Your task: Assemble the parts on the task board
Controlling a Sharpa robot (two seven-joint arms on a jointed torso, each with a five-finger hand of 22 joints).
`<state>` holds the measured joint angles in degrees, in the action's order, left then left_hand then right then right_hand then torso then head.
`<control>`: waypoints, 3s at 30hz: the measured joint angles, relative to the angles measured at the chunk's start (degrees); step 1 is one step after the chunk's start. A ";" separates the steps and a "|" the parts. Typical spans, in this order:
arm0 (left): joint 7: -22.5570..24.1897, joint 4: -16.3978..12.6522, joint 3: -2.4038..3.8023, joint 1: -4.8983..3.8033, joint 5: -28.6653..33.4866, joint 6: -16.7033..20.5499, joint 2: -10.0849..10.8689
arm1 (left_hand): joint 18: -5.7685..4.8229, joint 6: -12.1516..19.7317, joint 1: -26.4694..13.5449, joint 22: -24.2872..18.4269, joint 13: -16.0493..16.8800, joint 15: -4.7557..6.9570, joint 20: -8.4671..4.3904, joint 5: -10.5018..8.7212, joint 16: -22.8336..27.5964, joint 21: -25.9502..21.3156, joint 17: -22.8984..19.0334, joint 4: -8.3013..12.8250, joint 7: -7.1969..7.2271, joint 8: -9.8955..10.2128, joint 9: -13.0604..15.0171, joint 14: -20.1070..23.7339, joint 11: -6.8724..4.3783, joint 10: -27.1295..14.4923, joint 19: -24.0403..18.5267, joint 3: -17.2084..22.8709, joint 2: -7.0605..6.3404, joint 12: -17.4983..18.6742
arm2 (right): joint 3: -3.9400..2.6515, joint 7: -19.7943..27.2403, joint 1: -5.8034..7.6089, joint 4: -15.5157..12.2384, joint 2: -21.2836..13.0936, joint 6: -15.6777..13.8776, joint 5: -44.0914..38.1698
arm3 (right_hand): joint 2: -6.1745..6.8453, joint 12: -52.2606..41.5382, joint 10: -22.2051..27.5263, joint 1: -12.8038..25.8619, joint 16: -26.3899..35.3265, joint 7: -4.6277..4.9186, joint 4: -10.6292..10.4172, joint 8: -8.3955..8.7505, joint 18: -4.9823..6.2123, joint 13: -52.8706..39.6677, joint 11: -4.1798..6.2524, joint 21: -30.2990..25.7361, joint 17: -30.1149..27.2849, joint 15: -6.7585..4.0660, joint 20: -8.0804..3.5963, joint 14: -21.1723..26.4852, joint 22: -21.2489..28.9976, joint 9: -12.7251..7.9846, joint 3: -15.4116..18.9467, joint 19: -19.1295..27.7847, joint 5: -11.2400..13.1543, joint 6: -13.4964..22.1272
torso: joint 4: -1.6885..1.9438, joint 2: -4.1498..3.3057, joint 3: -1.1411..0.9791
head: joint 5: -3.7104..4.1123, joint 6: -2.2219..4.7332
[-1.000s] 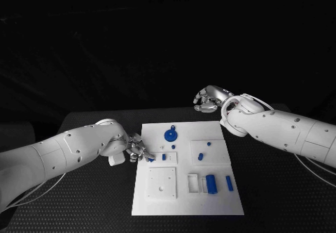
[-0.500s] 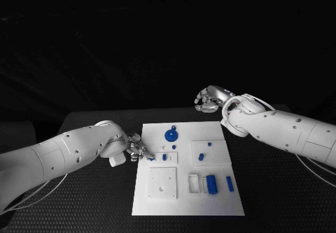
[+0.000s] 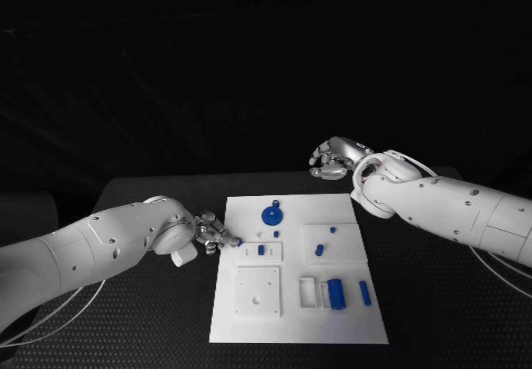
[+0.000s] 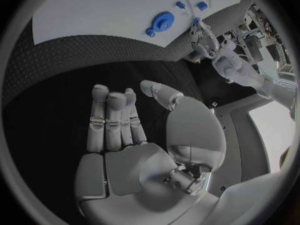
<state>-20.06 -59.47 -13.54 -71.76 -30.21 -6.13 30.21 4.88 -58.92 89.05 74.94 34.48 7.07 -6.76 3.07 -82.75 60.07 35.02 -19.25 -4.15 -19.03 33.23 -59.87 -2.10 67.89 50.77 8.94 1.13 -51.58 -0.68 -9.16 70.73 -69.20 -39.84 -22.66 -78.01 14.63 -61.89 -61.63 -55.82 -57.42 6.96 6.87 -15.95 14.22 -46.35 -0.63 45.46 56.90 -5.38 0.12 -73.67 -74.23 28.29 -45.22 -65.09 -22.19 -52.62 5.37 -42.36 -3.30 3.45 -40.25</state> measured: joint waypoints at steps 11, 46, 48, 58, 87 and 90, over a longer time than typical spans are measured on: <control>1.38 -0.93 0.03 0.06 5.96 0.12 1.58 | 0.02 -0.54 -0.52 -0.01 0.00 0.11 0.11 3.07 0.00 -0.18 0.00 0.02 0.12 -0.01 -0.07 0.11 -0.17 -0.23 -0.51 0.37 -0.52 0.00 | 0.00 0.06 0.00 0.04 0.05 0.05 0.07 | 0.00 0.00 0.00 0.00 0.00 -0.05 0.00 0.00 0.00 0.00 0.00 0.00 0.00 0.00 0.00 0.00 -0.06 0.05 0.00 0.00 0.00 -0.05 | -0.03 0.00 -0.04 | -0.13 0.15; 5.37 -6.76 2.70 -0.10 11.62 1.74 5.37 | -0.01 -0.80 -1.32 -0.03 0.01 0.19 0.11 3.41 0.00 -0.18 0.02 0.88 0.57 -0.13 -0.08 0.19 -0.04 -0.35 -0.51 0.70 -1.31 -0.01 | 2.25 1.78 -0.37 -6.04 2.06 2.00 -3.70 | 0.23 -0.45 0.61 -2.35 0.50 0.35 2.63 0.21 0.00 0.58 -0.61 -0.70 0.41 0.00 0.01 0.00 -0.72 0.03 0.71 0.01 7.76 0.30 | -0.04 0.11 -0.10 | -0.34 1.52; 5.55 -7.09 2.72 -0.13 11.80 1.89 5.43 | -0.01 -0.81 -1.39 -0.04 0.01 0.19 0.12 3.41 0.00 -0.18 0.02 0.88 0.60 -0.13 -0.08 0.19 -0.04 -0.35 -0.51 0.71 -1.38 -0.01 | 2.63 1.87 -0.38 -6.81 2.28 2.26 -4.40 | 0.23 -0.45 0.61 -2.36 0.50 0.41 2.79 0.35 0.00 0.58 -0.61 -0.70 0.41 0.00 0.01 0.01 -0.72 0.03 0.87 0.01 7.90 0.36 | -0.03 0.11 -0.10 | -0.37 1.62; 6.19 -7.79 2.77 -0.17 12.38 2.44 5.39 | -0.01 -0.95 -1.92 -0.03 0.01 0.19 0.12 3.64 0.00 -0.18 0.02 1.10 0.46 -0.34 -0.08 0.19 -0.09 -0.30 -0.50 0.92 -1.44 -0.01 | 4.98 1.77 -1.57 -10.57 4.21 3.53 -9.00 | 0.60 -0.44 1.25 -2.73 0.79 0.56 3.69 1.04 0.00 0.77 -1.00 -1.00 0.57 0.38 0.41 0.39 -0.72 -0.29 2.29 0.41 11.83 0.95 | -0.07 0.00 -0.07 | -0.48 2.34; 6.62 -8.48 2.78 -0.18 12.77 2.60 5.28 | -0.02 -0.91 -2.05 -0.02 0.01 0.08 0.12 3.51 0.00 -0.18 0.03 1.31 0.49 -0.45 -0.08 0.08 -0.25 -0.14 -0.50 0.82 -1.13 -0.01 | 6.20 -1.22 -3.79 -9.99 8.43 4.15 -15.59 | 1.06 -0.94 1.54 -2.27 0.85 0.73 4.04 1.33 0.00 1.15 -1.11 -1.55 0.95 0.58 0.42 0.58 -0.77 -0.75 5.14 0.42 17.70 1.32 | -0.01 -0.04 -0.09 | -0.77 2.27; 6.62 -8.51 2.78 -0.18 12.78 2.59 5.28 | -0.02 -0.88 -2.06 -0.02 0.01 0.08 0.12 3.51 0.00 -0.18 0.03 1.31 0.52 -0.44 -0.08 0.08 -0.25 -0.14 -0.50 0.82 -1.13 -0.01 | 6.21 -1.36 -3.93 -9.94 8.51 4.14 -15.81 | 1.06 -1.07 1.54 -2.27 0.85 0.73 3.94 1.33 0.00 1.16 -1.11 -1.54 0.95 0.58 0.42 0.58 -0.77 -0.75 5.24 0.42 17.89 1.33 | -0.01 -0.04 -0.09 | -0.83 2.20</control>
<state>-13.43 -67.98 -10.76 -71.94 -17.43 -3.54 35.49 4.86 -59.80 87.00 74.92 34.49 7.15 -6.64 6.58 -82.75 59.89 35.05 -17.94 -3.63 -19.47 33.15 -59.79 -2.35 67.75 50.27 9.76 0.00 -51.59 5.53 -10.51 66.80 -79.14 -31.33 -18.53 -93.83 15.69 -62.97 -60.09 -58.09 -56.57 7.69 10.81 -14.62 14.22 -45.19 -1.74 43.92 57.85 -4.80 0.54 -73.09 -75.00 27.54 -39.98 -64.67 -4.30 -51.30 5.36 -42.40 -3.39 2.62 -38.06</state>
